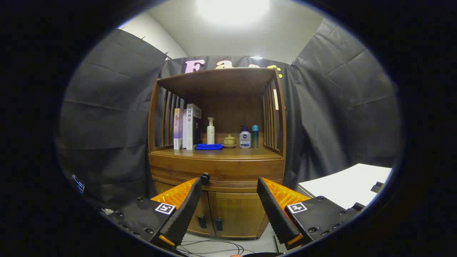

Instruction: Pull open the drawer, take out the items inside it, and place them on the countertop above the cabinet.

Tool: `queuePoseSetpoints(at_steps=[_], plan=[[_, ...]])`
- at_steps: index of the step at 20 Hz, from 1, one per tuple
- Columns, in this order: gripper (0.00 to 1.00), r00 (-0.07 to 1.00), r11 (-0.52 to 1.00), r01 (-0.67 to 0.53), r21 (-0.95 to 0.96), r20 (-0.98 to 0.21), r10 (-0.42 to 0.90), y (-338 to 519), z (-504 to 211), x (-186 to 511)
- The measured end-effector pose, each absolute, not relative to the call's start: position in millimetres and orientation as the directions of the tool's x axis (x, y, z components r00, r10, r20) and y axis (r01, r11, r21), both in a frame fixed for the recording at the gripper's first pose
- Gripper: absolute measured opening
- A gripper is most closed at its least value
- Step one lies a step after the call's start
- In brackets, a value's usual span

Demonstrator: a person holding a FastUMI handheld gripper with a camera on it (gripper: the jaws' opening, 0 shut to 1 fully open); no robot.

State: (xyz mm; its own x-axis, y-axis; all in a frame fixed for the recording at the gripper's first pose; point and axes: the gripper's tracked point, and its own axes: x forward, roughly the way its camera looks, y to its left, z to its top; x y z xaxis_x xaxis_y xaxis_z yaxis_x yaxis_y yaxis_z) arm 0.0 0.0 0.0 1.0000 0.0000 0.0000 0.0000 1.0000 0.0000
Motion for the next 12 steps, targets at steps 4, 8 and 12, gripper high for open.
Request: queuePoseSetpoints(at_steps=[4, 8, 12], plan=[[0.98, 1.0, 1.0, 0.012, 0.002, -0.008, -0.012, 0.3, -2.8, -0.9], [0.98, 1.0, 1.0, 0.026, 0.008, -0.009, -0.026, 0.1, -1.4, -2.9], [0.98, 0.999, 1.0, 0.03, -0.006, 0.014, -0.03, -1.0, 4.4, -5.0]])
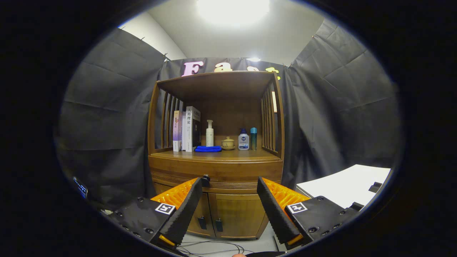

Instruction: Pull open the drawer, take out the items inside it, and place them on the countertop above the cabinet.

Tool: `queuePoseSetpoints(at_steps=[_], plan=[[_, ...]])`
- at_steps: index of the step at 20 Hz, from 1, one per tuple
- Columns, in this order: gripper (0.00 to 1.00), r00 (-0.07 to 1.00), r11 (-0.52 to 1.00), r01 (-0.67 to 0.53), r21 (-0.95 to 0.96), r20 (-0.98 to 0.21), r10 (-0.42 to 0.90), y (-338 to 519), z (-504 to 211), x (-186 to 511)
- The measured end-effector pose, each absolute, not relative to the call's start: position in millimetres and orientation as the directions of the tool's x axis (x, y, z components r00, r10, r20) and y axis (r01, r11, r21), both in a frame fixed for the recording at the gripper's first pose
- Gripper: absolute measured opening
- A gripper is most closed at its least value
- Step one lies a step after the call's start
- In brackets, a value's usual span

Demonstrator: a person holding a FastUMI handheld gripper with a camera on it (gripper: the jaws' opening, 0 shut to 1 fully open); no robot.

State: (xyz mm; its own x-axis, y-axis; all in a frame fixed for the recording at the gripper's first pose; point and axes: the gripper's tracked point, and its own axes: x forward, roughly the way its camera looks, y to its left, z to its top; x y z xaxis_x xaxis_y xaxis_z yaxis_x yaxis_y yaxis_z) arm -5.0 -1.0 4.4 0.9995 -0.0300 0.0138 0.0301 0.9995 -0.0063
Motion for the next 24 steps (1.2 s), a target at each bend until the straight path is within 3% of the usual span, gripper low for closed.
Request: queuePoseSetpoints(at_steps=[15, 24], plan=[[0.98, 0.998, 0.998, 0.062, -0.016, 0.014, -0.062, -8, 8, 3], [0.98, 0.996, 0.997, 0.053, -0.052, 0.068, -0.049, 14, 38, 53]])
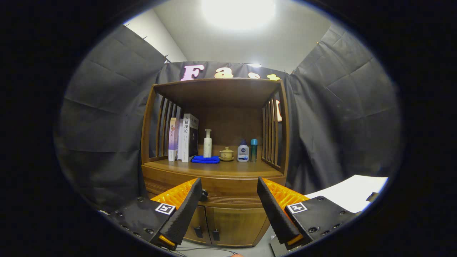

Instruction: Pull open the drawer, take out the items inside it, and place them on the countertop above the cabinet.

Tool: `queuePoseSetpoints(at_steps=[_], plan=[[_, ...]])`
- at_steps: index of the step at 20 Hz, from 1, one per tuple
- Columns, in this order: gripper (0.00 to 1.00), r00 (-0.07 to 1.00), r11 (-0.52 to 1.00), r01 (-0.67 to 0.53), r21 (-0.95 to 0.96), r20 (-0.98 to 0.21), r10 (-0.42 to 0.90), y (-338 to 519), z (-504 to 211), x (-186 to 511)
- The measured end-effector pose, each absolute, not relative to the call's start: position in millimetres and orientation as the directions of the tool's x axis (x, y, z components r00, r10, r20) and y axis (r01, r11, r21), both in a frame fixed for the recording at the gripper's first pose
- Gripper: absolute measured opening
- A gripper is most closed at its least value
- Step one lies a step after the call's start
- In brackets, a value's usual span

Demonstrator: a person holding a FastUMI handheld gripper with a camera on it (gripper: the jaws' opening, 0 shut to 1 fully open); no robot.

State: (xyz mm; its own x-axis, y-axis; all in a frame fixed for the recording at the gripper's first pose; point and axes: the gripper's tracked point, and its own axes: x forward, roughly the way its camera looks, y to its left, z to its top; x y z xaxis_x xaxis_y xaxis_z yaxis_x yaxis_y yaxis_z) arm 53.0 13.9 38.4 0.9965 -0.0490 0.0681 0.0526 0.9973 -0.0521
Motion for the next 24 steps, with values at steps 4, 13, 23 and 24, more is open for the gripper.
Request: queuePoseSetpoints(at_steps=[4, 13, 23, 24], plan=[[0.99, 0.999, 0.998, 0.027, -0.056, 0.048, -0.024, 29, 35, 85], [1.0, 0.996, 1.0, -0.013, 0.011, -0.085, 0.014, 53, -17, 159], [0.98, 0.986, 0.998, -0.028, 0.064, -0.165, 0.039, 72, -59, 198], [0.98, 0.984, 0.998, -0.033, 0.061, -0.172, 0.043, 73, -63, 201]])
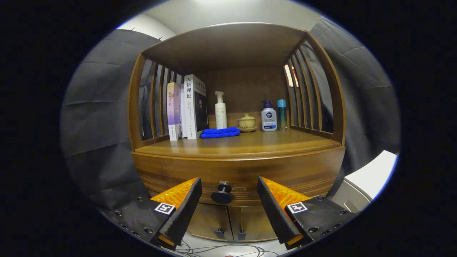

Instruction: Pull open the drawer, take out the items inside it, and place them on the countertop above the cabinet.

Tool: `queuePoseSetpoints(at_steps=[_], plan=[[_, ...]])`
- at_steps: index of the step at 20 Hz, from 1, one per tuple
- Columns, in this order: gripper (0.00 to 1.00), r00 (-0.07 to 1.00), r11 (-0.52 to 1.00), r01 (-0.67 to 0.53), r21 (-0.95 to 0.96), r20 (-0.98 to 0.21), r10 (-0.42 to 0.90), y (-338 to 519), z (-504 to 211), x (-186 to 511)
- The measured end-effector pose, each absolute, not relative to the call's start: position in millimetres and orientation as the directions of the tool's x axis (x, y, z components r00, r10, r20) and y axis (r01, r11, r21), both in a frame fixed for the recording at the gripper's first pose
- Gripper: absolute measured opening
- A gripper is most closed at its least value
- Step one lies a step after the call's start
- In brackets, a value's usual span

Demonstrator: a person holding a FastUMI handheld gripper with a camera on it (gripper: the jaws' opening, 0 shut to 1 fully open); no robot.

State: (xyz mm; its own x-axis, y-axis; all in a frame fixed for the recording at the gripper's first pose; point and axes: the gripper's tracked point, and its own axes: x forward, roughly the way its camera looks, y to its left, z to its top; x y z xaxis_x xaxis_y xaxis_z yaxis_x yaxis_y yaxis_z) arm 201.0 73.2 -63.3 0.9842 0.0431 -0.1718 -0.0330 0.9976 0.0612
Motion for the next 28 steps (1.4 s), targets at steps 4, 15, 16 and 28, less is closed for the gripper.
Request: queuePoseSetpoints(at_steps=[4, 15, 16, 28], plan=[[0.98, 0.977, 0.998, -0.047, 0.043, -0.208, 0.055, 82, -85, 216], [0.44, 0.972, 0.999, -0.008, 0.031, -0.235, 0.015, 87, -107, 244], [0.37, 0.974, 0.999, -0.001, 0.037, -0.225, 0.009, 86, -107, 242], [0.3, 0.977, 1.0, -0.006, 0.016, -0.211, 0.01, 89, -107, 209]])
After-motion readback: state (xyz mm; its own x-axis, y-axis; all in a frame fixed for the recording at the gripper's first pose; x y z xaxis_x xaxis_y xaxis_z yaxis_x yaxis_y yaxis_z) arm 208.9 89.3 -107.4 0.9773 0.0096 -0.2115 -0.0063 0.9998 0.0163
